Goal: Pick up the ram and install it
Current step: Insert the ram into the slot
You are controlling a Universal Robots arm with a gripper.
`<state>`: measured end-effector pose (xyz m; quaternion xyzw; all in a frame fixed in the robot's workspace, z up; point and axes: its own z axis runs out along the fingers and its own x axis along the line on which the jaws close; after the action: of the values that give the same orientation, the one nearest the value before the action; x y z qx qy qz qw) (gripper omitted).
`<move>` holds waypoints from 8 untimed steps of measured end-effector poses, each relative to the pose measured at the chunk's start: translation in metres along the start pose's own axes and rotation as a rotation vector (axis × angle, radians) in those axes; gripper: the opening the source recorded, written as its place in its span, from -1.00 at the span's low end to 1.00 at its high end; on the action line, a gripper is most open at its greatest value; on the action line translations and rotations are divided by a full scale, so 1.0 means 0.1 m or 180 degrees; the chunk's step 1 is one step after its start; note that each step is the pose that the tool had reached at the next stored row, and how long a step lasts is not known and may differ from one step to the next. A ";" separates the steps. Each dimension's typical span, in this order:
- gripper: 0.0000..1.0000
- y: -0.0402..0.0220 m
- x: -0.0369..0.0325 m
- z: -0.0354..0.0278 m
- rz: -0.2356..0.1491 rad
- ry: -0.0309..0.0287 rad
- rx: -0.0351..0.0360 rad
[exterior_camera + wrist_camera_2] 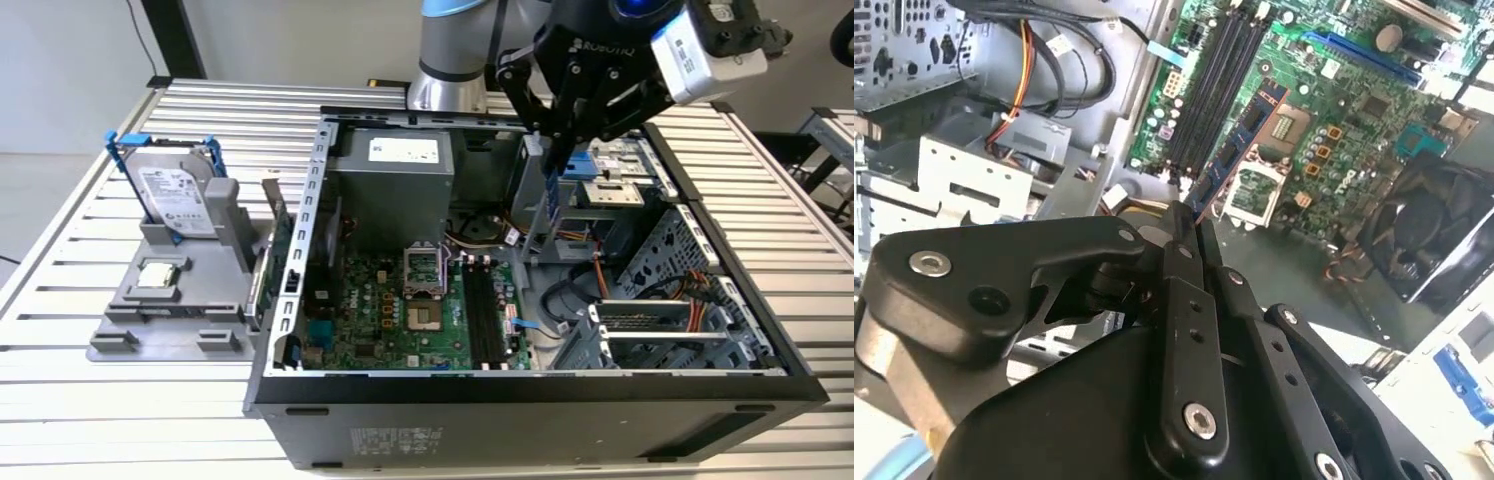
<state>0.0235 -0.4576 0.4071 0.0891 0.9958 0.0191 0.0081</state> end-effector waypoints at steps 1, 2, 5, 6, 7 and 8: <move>-1.00 0.000 -0.001 0.007 -0.0048 0.0002 -0.0001; -1.00 -0.001 -0.002 0.019 -0.0097 0.0004 -0.0001; -1.00 0.000 -0.011 0.067 -0.0200 0.0007 0.0003; -1.00 0.005 -0.012 0.085 -0.0208 0.0007 0.0008; -1.00 0.010 -0.015 0.103 -0.0212 0.0006 0.0014; -1.00 0.013 -0.017 0.123 -0.0216 0.0006 0.0018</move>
<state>0.0256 -0.4562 0.3949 0.0554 0.9983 0.0161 0.0076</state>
